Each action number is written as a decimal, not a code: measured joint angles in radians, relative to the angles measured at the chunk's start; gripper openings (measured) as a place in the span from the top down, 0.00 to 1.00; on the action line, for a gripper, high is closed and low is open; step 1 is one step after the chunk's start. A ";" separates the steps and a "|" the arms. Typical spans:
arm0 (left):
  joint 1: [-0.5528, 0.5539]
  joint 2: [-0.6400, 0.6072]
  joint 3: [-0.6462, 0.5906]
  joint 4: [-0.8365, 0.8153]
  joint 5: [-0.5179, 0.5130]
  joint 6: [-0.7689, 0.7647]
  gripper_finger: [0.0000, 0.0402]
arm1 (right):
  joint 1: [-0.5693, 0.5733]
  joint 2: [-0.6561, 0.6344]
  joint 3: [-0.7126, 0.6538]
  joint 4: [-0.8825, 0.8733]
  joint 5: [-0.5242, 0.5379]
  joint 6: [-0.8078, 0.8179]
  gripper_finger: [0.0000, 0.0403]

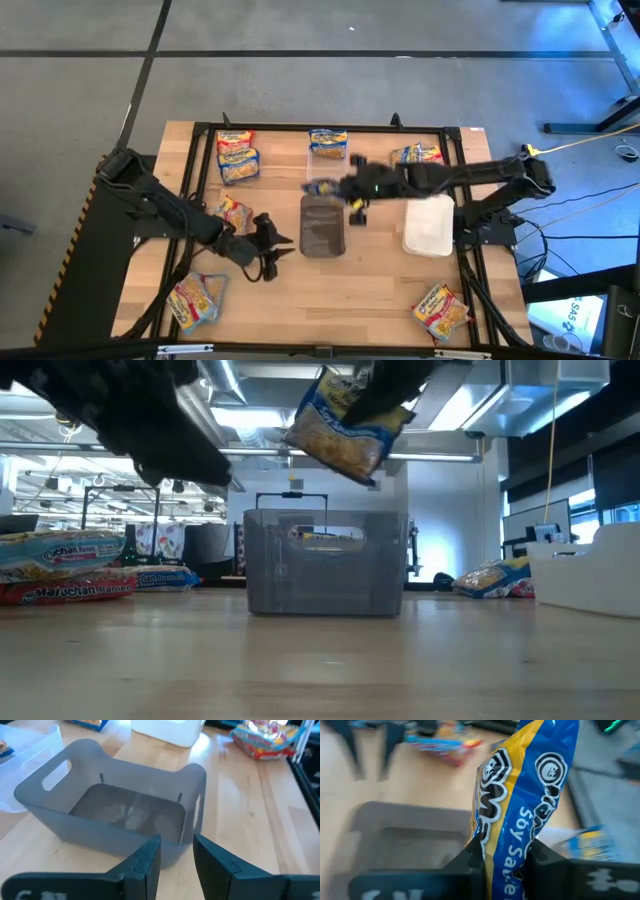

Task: Sort Maruchan noodles
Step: Put the blue noodle pack into the transparent bin

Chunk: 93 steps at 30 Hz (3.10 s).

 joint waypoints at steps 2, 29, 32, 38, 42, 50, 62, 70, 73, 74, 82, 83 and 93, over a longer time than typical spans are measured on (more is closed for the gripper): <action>0.021 0.000 -0.020 0.029 0.015 0.008 0.73 | -0.055 0.000 0.029 -0.004 0.011 -0.050 0.89; 0.149 0.002 -0.038 0.059 0.156 0.061 0.73 | -0.488 0.393 0.432 -0.317 -0.329 -0.297 0.88; 0.149 0.002 -0.038 0.059 0.156 0.061 0.73 | -0.488 0.424 0.432 -0.317 -0.330 -0.304 0.88; 0.149 0.003 -0.037 0.061 0.156 0.061 0.73 | -0.488 0.466 0.432 -0.318 -0.330 -0.306 0.88; 0.149 0.003 -0.037 0.062 0.155 0.061 0.73 | -0.488 0.492 0.432 -0.319 -0.323 -0.313 0.88; 0.149 0.003 -0.037 0.062 0.154 0.060 0.73 | -0.488 0.531 0.434 -0.317 -0.324 -0.334 0.88; 0.149 0.003 -0.037 0.062 0.138 0.060 0.73 | -0.487 0.473 0.434 -0.341 -0.275 -0.338 0.89; 0.149 0.003 -0.037 0.062 0.136 0.060 0.73 | -0.488 0.481 0.433 -0.327 -0.277 -0.408 0.94; 0.149 0.003 -0.037 0.062 0.136 0.059 0.73 | -0.488 0.493 0.432 -0.332 -0.285 -0.408 0.93; 0.149 0.003 -0.037 0.063 0.135 0.059 0.73 | -0.488 0.495 0.432 -0.345 -0.291 -0.408 0.93; 0.149 0.003 -0.037 0.070 0.135 0.059 0.73 | -0.488 0.515 0.432 -0.349 -0.298 -0.407 0.93; 0.149 0.003 -0.037 0.070 0.135 0.059 0.73 | -0.488 0.521 0.432 -0.351 -0.297 -0.407 0.92; 0.148 0.003 -0.037 0.081 0.135 0.058 0.73 | -0.487 0.576 0.432 -0.351 -0.305 -0.401 0.91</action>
